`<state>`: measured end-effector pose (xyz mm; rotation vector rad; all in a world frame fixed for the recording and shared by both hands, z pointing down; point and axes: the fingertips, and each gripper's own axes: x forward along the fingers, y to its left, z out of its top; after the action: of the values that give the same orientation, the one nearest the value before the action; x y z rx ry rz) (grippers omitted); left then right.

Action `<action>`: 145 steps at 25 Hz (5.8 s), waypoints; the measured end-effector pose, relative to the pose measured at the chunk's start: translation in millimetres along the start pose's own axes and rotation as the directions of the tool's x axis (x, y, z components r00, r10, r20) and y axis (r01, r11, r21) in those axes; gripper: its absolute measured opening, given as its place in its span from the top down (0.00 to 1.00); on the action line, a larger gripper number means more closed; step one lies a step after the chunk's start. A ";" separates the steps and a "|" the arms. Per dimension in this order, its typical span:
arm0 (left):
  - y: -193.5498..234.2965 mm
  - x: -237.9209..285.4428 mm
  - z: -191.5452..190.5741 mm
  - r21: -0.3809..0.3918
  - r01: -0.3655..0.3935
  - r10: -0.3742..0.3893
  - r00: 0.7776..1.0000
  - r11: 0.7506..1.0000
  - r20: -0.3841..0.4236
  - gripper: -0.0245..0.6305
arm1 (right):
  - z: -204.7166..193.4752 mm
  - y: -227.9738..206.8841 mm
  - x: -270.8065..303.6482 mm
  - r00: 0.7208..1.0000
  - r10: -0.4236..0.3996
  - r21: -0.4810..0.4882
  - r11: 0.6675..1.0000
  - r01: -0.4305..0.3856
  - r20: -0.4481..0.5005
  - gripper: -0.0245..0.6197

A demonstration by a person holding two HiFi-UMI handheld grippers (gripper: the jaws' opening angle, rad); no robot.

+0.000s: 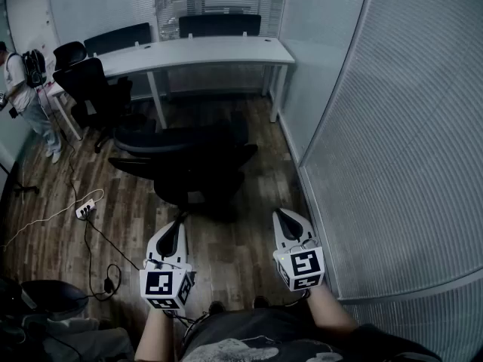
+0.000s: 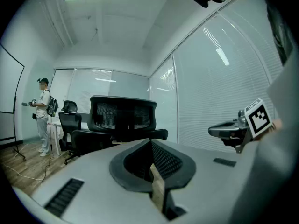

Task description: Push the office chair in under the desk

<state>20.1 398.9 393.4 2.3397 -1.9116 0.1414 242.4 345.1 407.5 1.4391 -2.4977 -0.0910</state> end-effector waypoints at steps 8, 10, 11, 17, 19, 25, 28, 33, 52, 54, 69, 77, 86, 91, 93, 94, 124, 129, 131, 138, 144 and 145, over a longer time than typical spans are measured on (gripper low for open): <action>15.7 -0.8 -3.5 -0.003 -0.044 0.043 0.999 0.999 -0.029 0.93 | 0.7 9.3 4.0 1.000 0.014 -0.014 1.000 -0.014 0.001 0.93; 18.9 -1.9 -6.4 0.001 -0.043 0.043 0.998 0.999 -0.036 0.93 | 0.7 15.5 4.7 1.000 0.020 -0.022 1.000 -0.020 -0.002 0.93; 20.6 -2.5 -9.1 0.003 -0.042 0.042 0.998 0.999 -0.042 0.93 | -0.1 19.2 5.2 1.000 0.023 -0.025 0.999 -0.023 -0.006 0.93; 36.7 -9.3 -18.3 0.010 -0.034 0.035 0.998 0.999 -0.057 0.93 | -0.6 39.0 10.3 1.000 0.023 -0.040 0.999 -0.024 -0.018 0.93; 46.7 -11.0 -17.0 0.025 -0.032 0.033 0.998 0.999 -0.054 0.93 | 2.6 42.2 13.2 1.000 0.011 -0.035 0.999 -0.011 -0.009 0.93; 79.7 -10.1 -17.8 0.074 0.003 0.001 0.999 0.997 -0.041 0.93 | -2.8 51.3 22.3 0.998 -0.046 -0.015 0.999 0.046 -0.039 0.92; 89.0 -8.9 -24.5 0.124 0.027 -0.019 0.998 0.992 -0.062 0.93 | -12.1 61.2 16.0 0.993 -0.084 -0.042 0.996 0.081 -0.081 0.92; 102.8 -7.6 -29.5 0.166 0.022 -0.010 0.998 0.986 -0.069 0.93 | -22.2 76.2 12.2 0.984 -0.110 -0.133 0.987 0.091 -0.139 0.92; 161.3 93.3 -38.7 0.445 -0.006 0.102 0.976 0.896 -0.194 0.56 | -21.3 29.6 139.6 0.964 -0.127 -0.374 0.927 0.032 -0.234 0.64; 169.5 102.6 -37.1 0.501 -0.014 0.125 0.974 0.865 -0.189 0.51 | -20.3 28.2 151.6 0.964 -0.127 -0.406 0.914 0.023 -0.232 0.61; 249.5 170.2 -43.5 0.878 0.008 0.349 0.916 0.478 -0.199 0.47 | -5.3 20.8 239.6 0.959 -0.192 -0.720 0.694 -0.020 -0.211 0.56; 255.3 183.9 -40.5 0.887 0.000 0.350 0.919 0.462 -0.182 0.49 | -8.2 16.9 264.0 0.950 -0.222 -0.793 0.608 -0.041 -0.219 0.56; 258.5 206.3 -39.0 0.865 0.042 0.306 0.926 0.499 -0.222 0.54 | -6.2 5.5 279.6 0.950 -0.177 -0.760 0.644 -0.086 -0.256 0.56; 269.9 234.8 -39.0 0.861 0.046 0.328 0.913 0.507 -0.242 0.54 | -6.2 -5.7 310.3 0.950 -0.181 -0.755 0.651 -0.079 -0.256 0.56; 274.4 248.1 -37.7 0.859 0.042 0.345 0.905 0.510 -0.249 0.54 | -5.2 -11.7 323.6 0.950 -0.181 -0.755 0.651 -0.078 -0.254 0.56; 276.3 254.7 -37.2 0.858 0.039 0.352 0.902 0.512 -0.251 0.54 | -4.8 -14.9 329.9 0.950 -0.182 -0.755 0.651 -0.078 -0.255 0.56; 375.9 445.3 -14.5 0.868 0.054 0.275 0.937 0.493 -0.215 0.54 | 14.4 -59.2 518.7 0.943 -0.216 -0.753 0.656 -0.054 -0.255 0.56; 390.3 500.0 -8.3 0.871 0.070 0.237 0.949 0.487 -0.209 0.54 | 15.3 -83.2 565.1 0.924 -0.259 -0.749 0.661 -0.043 -0.282 0.56; 398.1 520.2 -4.6 0.871 0.074 0.225 0.952 0.485 -0.206 0.54 | 17.2 -90.6 583.7 0.914 -0.280 -0.748 0.663 -0.036 -0.292 0.56; 421.3 587.6 7.3 0.865 0.095 0.202 0.954 0.493 -0.221 0.54 | 24.2 -118.3 647.1 0.873 -0.375 -0.748 0.663 0.017 -0.312 0.56; 438.9 641.8 13.5 0.870 0.096 0.212 0.951 0.484 -0.223 0.54 | 27.2 -143.7 698.4 0.843 -0.441 -0.756 0.652 0.064 -0.308 0.56; 440.7 651.1 15.7 0.871 0.098 0.209 0.952 0.481 -0.222 0.54 | 28.1 -148.7 706.4 0.843 -0.441 -0.754 0.653 0.066 -0.307 0.56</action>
<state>-281.8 -321.1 486.7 2.4695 -1.9856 1.8020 23.4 -338.7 487.4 1.2428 -1.5401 -0.6335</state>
